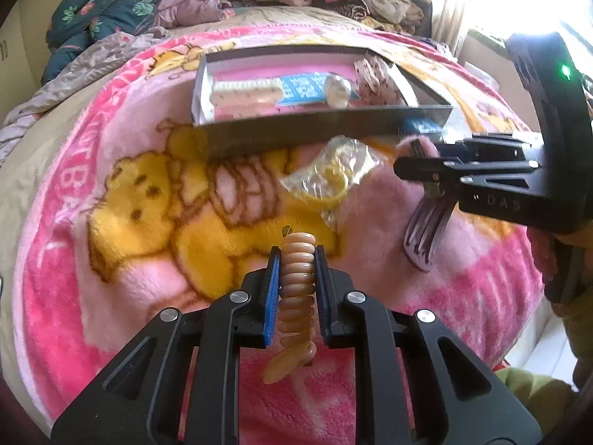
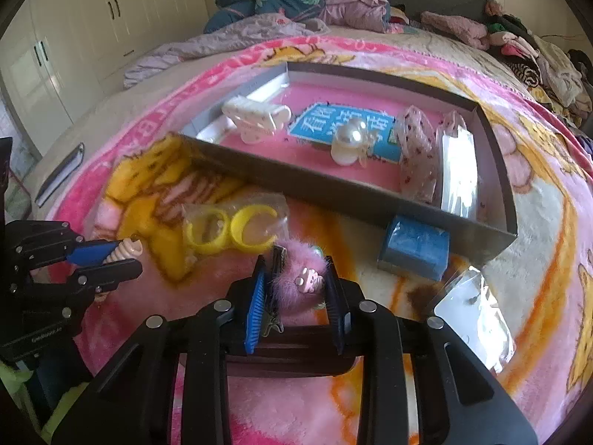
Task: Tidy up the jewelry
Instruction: 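Carry the spiral hair tie into the box with the left tool while the right carries the charm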
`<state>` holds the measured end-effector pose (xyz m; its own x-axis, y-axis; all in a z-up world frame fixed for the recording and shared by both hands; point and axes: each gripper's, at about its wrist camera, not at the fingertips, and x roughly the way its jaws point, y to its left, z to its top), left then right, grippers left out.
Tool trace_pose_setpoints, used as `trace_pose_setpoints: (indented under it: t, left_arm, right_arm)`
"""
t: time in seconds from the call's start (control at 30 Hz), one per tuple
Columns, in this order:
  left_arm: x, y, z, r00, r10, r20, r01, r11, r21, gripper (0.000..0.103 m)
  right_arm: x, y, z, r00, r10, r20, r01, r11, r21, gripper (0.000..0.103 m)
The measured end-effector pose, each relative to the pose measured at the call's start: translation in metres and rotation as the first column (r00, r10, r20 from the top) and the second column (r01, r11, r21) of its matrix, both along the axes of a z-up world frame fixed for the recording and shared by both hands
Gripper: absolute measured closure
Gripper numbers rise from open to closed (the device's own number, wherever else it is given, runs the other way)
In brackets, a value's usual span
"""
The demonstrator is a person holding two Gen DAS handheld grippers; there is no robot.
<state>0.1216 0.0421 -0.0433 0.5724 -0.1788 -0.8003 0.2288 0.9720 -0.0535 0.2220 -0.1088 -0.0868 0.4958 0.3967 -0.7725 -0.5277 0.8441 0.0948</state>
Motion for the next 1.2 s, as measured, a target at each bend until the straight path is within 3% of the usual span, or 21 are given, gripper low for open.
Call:
trace_pose_setpoints:
  t: [0.63, 1.2]
  left_arm:
    - [0.035, -0.017, 0.043, 0.998, -0.005, 0.064, 0.007, 0.999, -0.032, 0.092]
    - [0.072, -0.052, 0.058, 0.994, -0.062, 0.086, 0.065, 0.997, -0.031, 0.092]
  right_arm:
    - [-0.003, -0.039, 0.033, 0.996, -0.064, 0.056, 0.059, 0.994, 0.089, 0.075]
    - [0.019, -0.079, 0.045, 0.986, -0.151, 0.076, 0.143, 0.984, 0.109, 0.075]
